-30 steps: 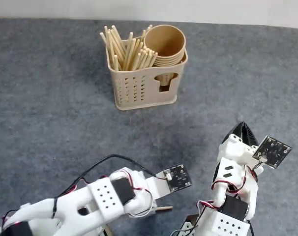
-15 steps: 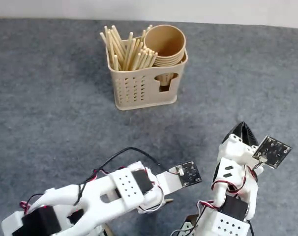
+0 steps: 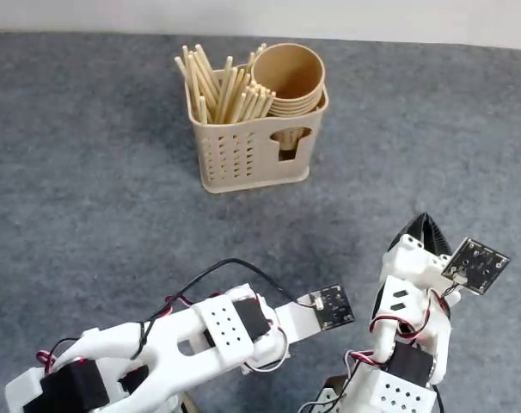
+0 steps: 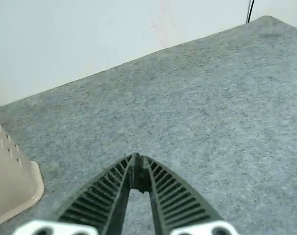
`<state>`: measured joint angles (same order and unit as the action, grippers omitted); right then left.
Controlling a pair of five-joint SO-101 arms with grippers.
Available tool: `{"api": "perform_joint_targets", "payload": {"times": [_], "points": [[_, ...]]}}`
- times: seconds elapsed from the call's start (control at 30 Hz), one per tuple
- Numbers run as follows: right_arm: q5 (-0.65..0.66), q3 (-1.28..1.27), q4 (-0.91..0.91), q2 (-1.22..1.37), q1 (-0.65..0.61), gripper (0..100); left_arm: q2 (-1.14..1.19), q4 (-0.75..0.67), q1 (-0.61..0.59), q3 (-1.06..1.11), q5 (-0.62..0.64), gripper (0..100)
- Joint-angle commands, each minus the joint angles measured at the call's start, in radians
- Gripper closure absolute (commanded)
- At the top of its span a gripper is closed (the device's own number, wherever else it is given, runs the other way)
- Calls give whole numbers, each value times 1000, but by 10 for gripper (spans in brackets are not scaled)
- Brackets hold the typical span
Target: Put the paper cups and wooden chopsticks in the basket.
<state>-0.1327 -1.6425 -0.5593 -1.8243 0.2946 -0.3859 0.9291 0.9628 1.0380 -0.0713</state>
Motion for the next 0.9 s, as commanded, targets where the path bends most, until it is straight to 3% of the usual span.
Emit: {"api": "perform_joint_targets", "payload": {"times": [0.0, 0.17, 0.87], "points": [[-11, 13, 25, -13, 5, 992, 2, 9, 16, -47, 8, 936], [-9, 13, 25, -13, 5, 992, -4, 11, 16, -45, 3, 994], [-8, 13, 25, -13, 5, 992, -7, 48, 10, -45, -55, 995]]}}
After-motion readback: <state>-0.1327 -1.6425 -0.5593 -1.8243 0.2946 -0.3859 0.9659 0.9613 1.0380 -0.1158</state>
